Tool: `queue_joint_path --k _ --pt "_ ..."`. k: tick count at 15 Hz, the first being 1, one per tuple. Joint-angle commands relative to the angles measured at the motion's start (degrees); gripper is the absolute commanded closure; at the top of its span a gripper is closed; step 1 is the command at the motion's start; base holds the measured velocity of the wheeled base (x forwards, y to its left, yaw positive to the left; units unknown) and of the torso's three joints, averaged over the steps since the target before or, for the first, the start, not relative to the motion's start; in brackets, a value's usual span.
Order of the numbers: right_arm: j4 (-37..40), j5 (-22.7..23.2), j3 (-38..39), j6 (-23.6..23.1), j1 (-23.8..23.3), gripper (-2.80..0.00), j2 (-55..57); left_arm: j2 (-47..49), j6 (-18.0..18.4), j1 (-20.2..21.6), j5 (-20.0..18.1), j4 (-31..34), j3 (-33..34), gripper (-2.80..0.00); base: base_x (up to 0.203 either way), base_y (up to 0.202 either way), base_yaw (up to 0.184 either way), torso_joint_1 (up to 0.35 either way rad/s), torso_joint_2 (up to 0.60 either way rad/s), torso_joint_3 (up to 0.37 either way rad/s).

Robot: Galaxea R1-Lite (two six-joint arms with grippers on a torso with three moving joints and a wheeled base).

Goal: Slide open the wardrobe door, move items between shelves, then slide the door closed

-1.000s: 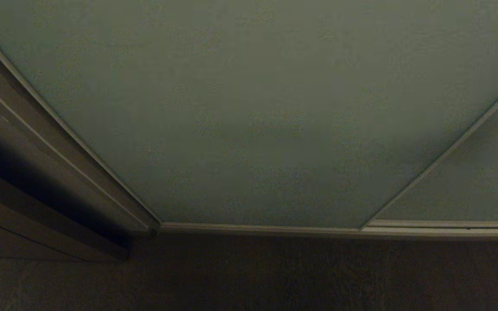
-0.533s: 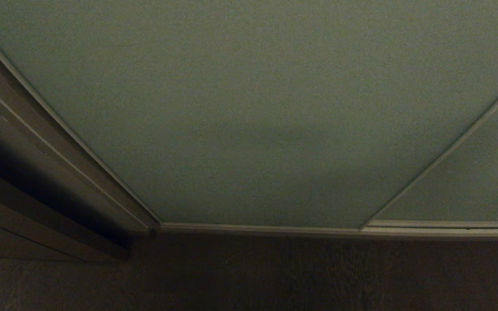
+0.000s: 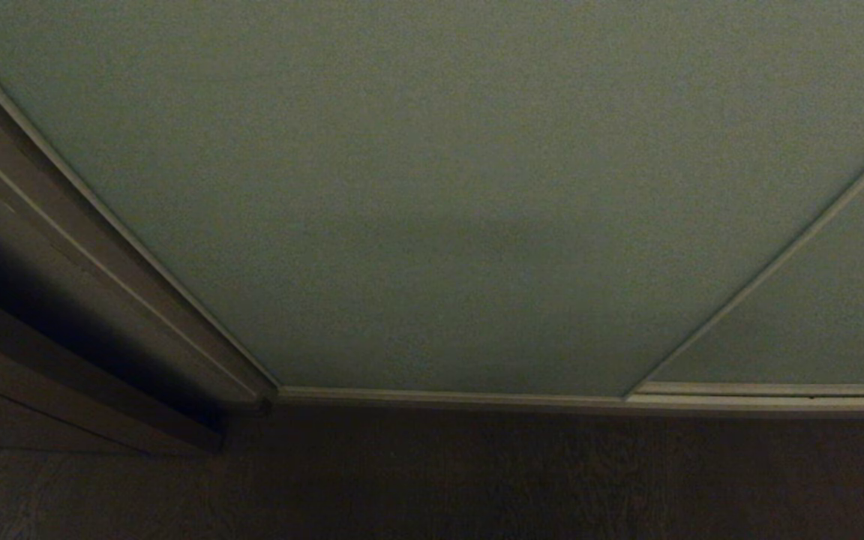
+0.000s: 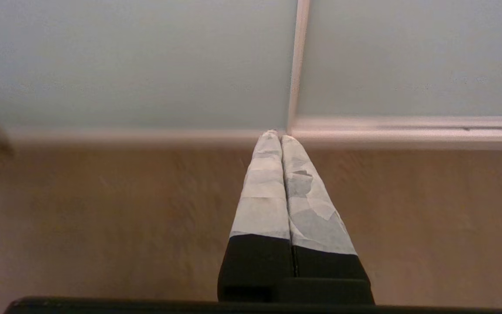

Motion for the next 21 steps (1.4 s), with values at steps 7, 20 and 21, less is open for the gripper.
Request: queue_joint_path --k 7,20,21 --pt "-3.3 -5.0 12.8 -4.5 6.3 0.00 -9.5 0.1 0.0 0.0 0.0 0.0 0.0 0.00 0.000 0.000 0.000 0.000 0.00 0.000" --pt "2.9 -7.7 16.0 -6.0 8.4 0.00 -22.2 0.1 0.0 0.0 0.0 0.0 0.0 0.00 0.000 0.000 0.000 0.000 0.00 0.000" --pt "2.9 -7.7 16.0 -5.9 8.4 0.00 -22.3 0.1 0.0 0.0 0.0 0.0 0.1 0.00 0.000 0.000 0.000 0.000 0.00 0.000"
